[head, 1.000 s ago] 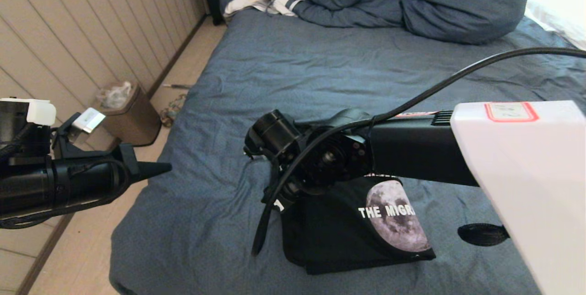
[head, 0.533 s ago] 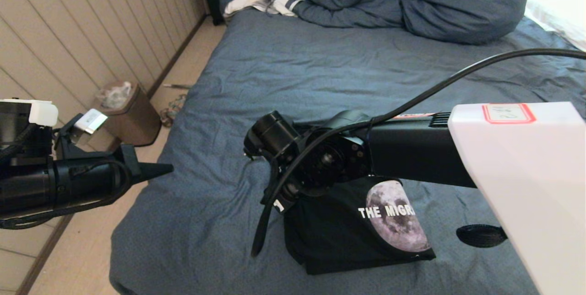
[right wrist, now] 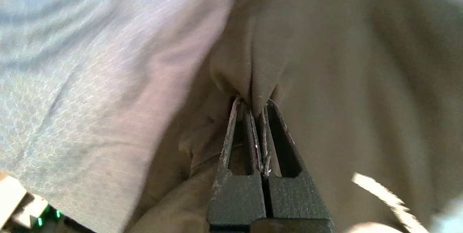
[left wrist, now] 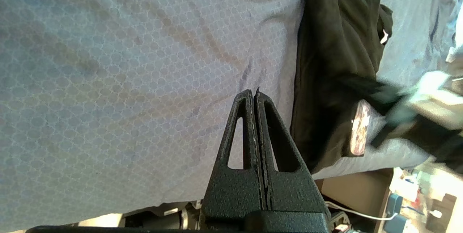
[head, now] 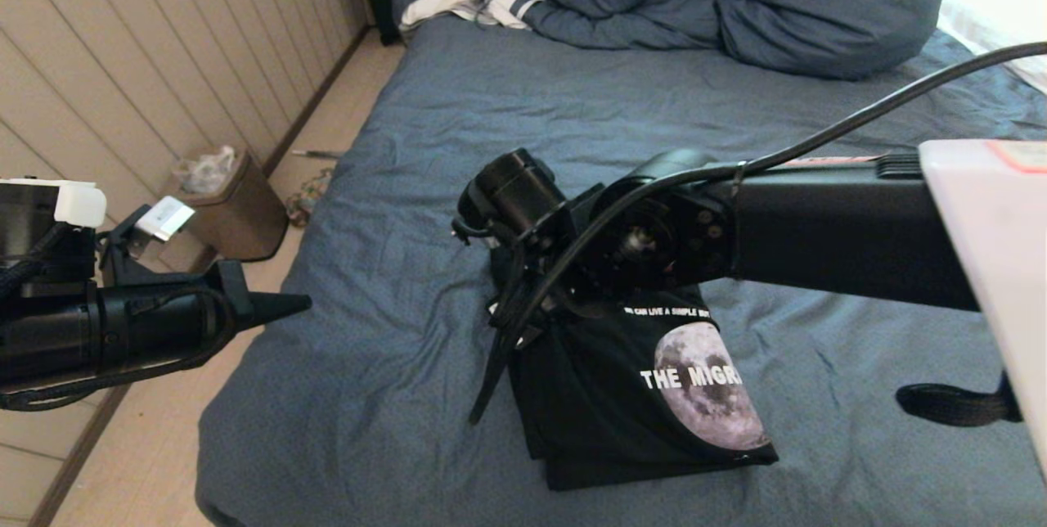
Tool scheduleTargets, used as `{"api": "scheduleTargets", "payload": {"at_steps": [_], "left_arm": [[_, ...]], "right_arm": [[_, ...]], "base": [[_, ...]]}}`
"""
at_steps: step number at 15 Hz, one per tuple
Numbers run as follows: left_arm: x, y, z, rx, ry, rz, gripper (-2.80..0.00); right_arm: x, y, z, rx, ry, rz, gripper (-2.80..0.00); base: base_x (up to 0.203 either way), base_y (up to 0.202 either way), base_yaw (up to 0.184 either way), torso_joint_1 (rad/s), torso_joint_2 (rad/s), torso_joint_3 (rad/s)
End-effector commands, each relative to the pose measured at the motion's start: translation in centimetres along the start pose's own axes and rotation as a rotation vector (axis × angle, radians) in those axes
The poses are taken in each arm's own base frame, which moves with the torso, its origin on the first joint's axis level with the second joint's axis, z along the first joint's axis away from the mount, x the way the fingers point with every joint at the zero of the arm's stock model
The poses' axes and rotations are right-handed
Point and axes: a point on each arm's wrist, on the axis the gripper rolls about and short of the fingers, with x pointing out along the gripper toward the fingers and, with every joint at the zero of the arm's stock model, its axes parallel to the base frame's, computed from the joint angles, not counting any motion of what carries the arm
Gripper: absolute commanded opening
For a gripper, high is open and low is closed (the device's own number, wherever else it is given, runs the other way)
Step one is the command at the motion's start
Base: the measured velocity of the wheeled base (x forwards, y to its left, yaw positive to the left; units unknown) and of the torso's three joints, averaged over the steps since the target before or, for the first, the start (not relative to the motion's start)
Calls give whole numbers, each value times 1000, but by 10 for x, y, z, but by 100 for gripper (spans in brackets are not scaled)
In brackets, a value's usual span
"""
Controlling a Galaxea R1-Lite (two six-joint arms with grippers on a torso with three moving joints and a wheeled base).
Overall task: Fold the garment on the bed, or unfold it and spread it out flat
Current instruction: Unford the black T-shirt
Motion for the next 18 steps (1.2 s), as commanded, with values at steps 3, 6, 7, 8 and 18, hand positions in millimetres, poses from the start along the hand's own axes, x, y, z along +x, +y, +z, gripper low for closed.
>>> {"api": "scheduleTargets", "payload": {"at_steps": [3,6,7,8,18], "left_arm": [[0,0,0,-4,0,-3,-280],[-1,0,0,-6,1,-4,-280],[0,0,0,-9,3,-3,-280],[0,0,-1,-10,4,-2,-280],[1,3,-4,-17,15,5,-280]], "right_arm": [[-40,-74,6,129,-70,-98,-280],[-57,-134,-10,224,-57,-208,-280],[-64,-152,-19,251,-40,-243,-280],[-68,-169,-30,276,-20,-281,-280],[-79,-317,-155,568,198,-555,-280]], "base": [[0,0,0,0,0,0],[0,0,0,0,0,0],[0,0,0,0,0,0],[0,0,0,0,0,0],[0,0,0,0,0,0]]}}
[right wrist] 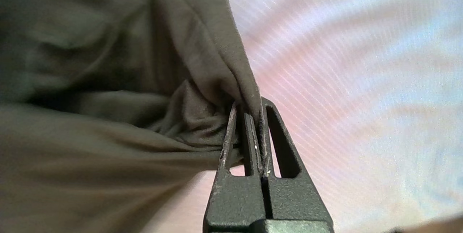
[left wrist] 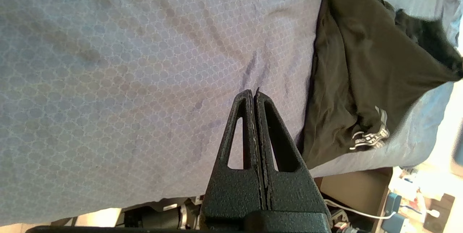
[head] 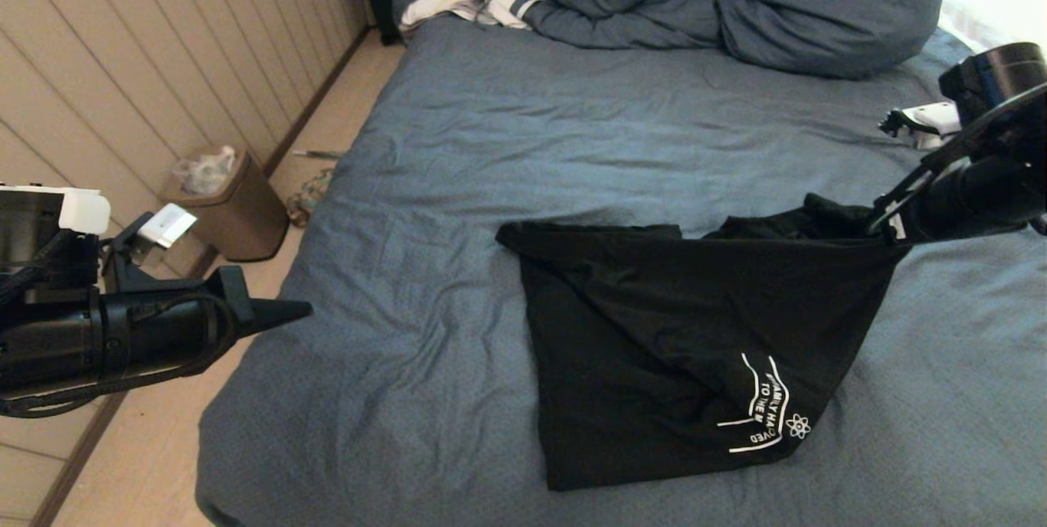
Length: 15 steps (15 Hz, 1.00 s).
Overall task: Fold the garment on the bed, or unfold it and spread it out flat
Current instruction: Unford the black T-shirt
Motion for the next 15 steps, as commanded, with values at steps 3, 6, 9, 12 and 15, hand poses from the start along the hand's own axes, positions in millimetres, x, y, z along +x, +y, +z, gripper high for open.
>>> {"api": "scheduleTargets", "payload": {"at_steps": [3,6,9,12,15], "left_arm": [[0,0,0,-4,3,-2,-280],[1,1,-1,-5,6,1,-280],[2,2,-2,-8,12,4,-280],[2,2,-2,-8,12,4,-280],[3,2,-3,-8,18,3,-280]], "right_arm": [[24,-33,-33,52,60,-48,-280],[38,-44,-63,82,92,-62,-280],[40,-58,-81,124,90,-76,-280],[35,-81,-107,182,136,-78,-280],[35,-93,-117,206,152,-67,-280]], "base": [[0,0,0,0,0,0],[0,0,0,0,0,0],[0,0,0,0,0,0],[0,0,0,0,0,0],[0,0,0,0,0,0]]}}
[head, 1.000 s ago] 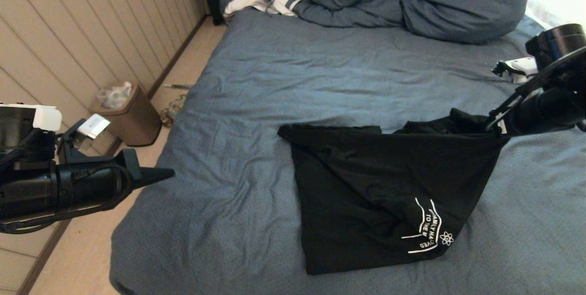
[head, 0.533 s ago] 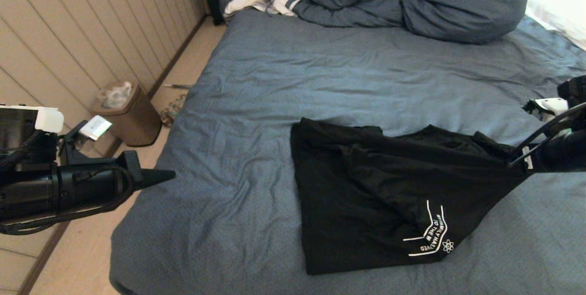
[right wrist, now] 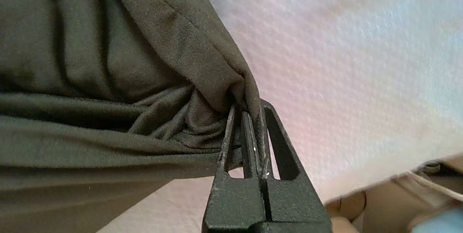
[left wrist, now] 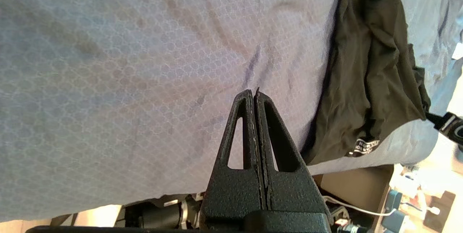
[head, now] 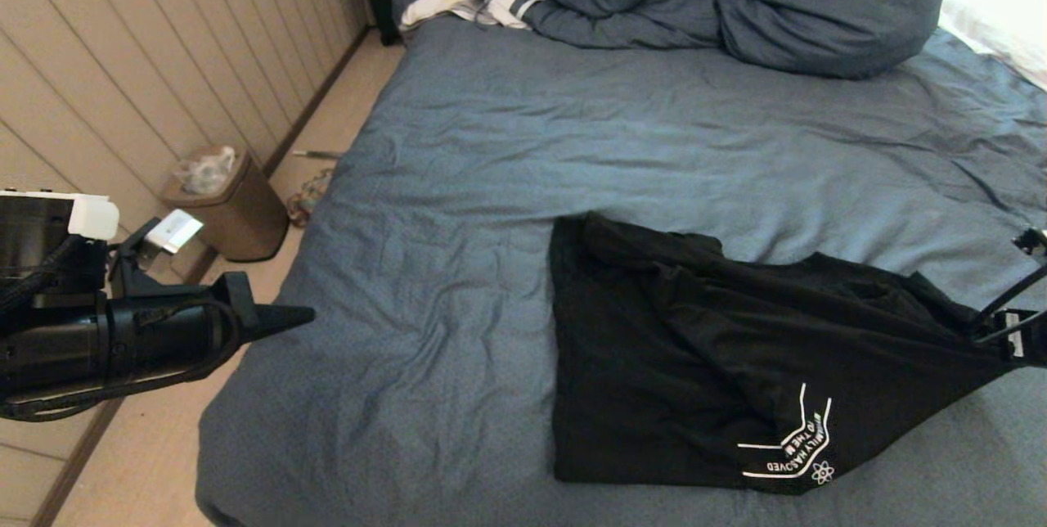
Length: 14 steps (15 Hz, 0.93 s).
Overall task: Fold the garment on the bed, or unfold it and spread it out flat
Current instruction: Unford the black T-shirt
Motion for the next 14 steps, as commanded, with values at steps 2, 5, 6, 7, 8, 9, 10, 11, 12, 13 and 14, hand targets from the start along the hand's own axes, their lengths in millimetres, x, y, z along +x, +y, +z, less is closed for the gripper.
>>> {"api": "scheduleTargets", "payload": {"at_steps": [2,5,6,7,8,9,10,11,12,13,14], "left_arm": [[0,0,-1,-4,3,-2,-280],[0,0,-1,-4,4,-2,-280],[1,0,-1,-4,5,-2,-280],[1,0,-1,-4,5,-2,-280],[1,0,-1,-3,5,-3,-280],[1,0,-1,-2,6,-4,-280],[1,-1,-1,-1,6,-6,-280],[0,-1,-1,-1,6,-6,-280],[0,-1,-1,-1,6,-6,-280],[0,-1,-1,1,4,-7,-280],[-1,-2,-1,1,3,-8,-280]], "right_arm": [[3,-14,-14,27,39,2,-280],[4,-13,-16,20,39,35,0],[1,-13,-14,22,19,67,0],[-9,-13,-7,23,-32,101,0],[-13,-13,-4,23,-55,118,0],[-25,-14,7,21,-115,128,0],[-38,-12,18,17,-179,137,0],[-47,-5,26,6,-217,161,0],[-54,8,33,-13,-249,200,0],[-62,25,42,-35,-284,254,0],[-71,45,50,-62,-316,318,0]], "base": [[0,0,0,0,0,0],[0,0,0,0,0,0],[0,0,0,0,0,0],[0,0,0,0,0,0],[0,0,0,0,0,0],[0,0,0,0,0,0],[0,0,0,0,0,0],[0,0,0,0,0,0],[0,0,0,0,0,0],[0,0,0,0,0,0],[0,0,0,0,0,0]]}}
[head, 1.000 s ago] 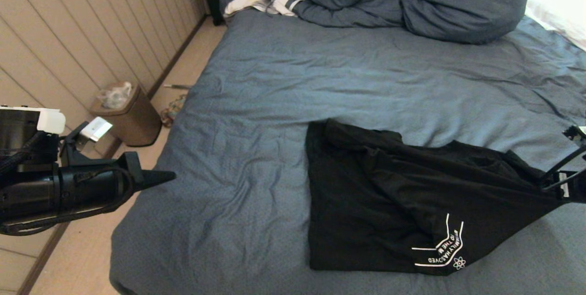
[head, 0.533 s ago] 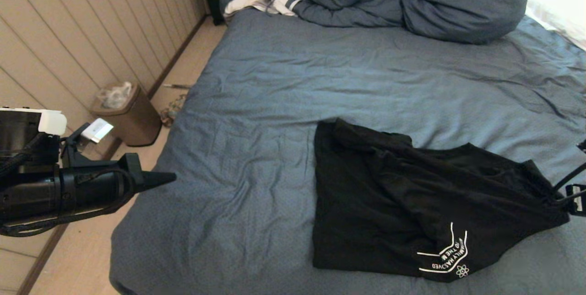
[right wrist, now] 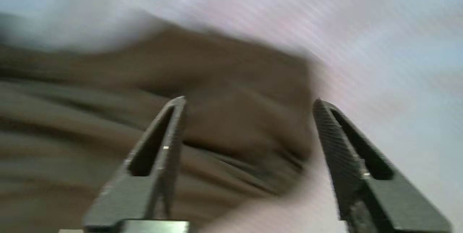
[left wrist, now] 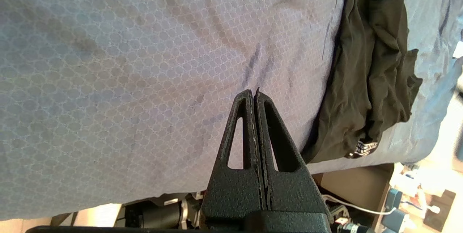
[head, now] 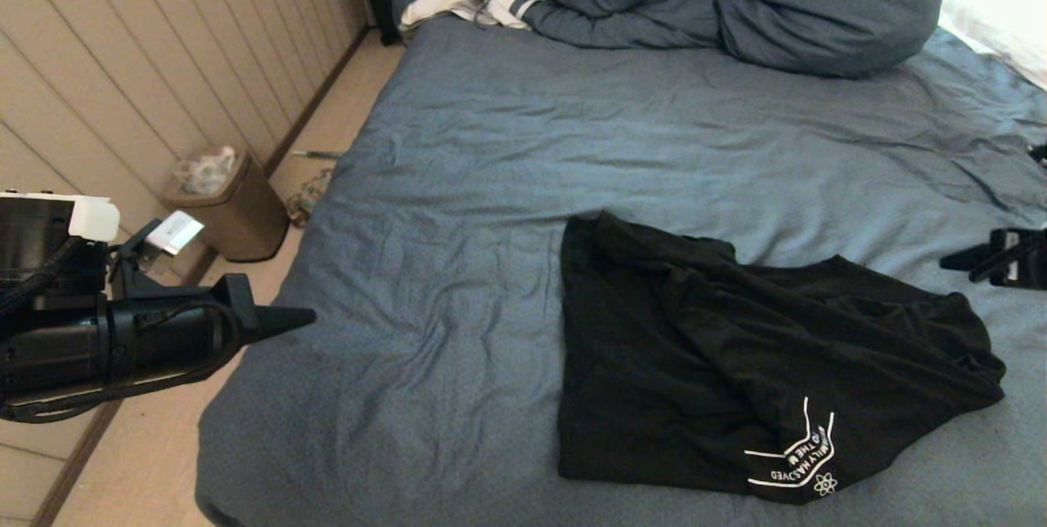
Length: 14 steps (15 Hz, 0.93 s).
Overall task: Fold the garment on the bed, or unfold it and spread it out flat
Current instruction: Unford the black T-shirt
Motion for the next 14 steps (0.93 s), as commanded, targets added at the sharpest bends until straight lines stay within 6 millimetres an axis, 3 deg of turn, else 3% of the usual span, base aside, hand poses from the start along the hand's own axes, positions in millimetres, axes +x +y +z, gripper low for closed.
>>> {"api": "scheduleTargets", "payload": {"at_steps": [1,2,3,6,9,12,13,14], "left_arm": [[-1,-1,0,-1,-3,-5,-280],[0,0,0,-2,0,-4,-280],[0,0,0,-3,-1,-3,-280],[1,0,0,-5,3,-2,-280],[1,0,0,-2,3,-1,-280],[2,0,-1,-5,8,-2,-280],[3,1,-1,-5,10,2,-280],[3,1,-1,-7,10,2,-280]], "right_arm": [[-7,42,20,-57,-69,135,0],[-8,65,28,-77,-89,208,0],[-10,87,35,-101,-103,276,-280],[-3,148,49,-182,-88,422,-280],[21,189,43,-249,6,477,-280],[43,223,33,-314,44,427,-280],[49,231,31,-328,51,424,-8],[51,237,31,-335,47,426,0]], "base": [[0,0,0,0,0,0],[0,0,0,0,0,0],[0,0,0,0,0,0],[0,0,0,0,0,0],[0,0,0,0,0,0],[0,0,0,0,0,0],[0,0,0,0,0,0],[0,0,0,0,0,0]]}}
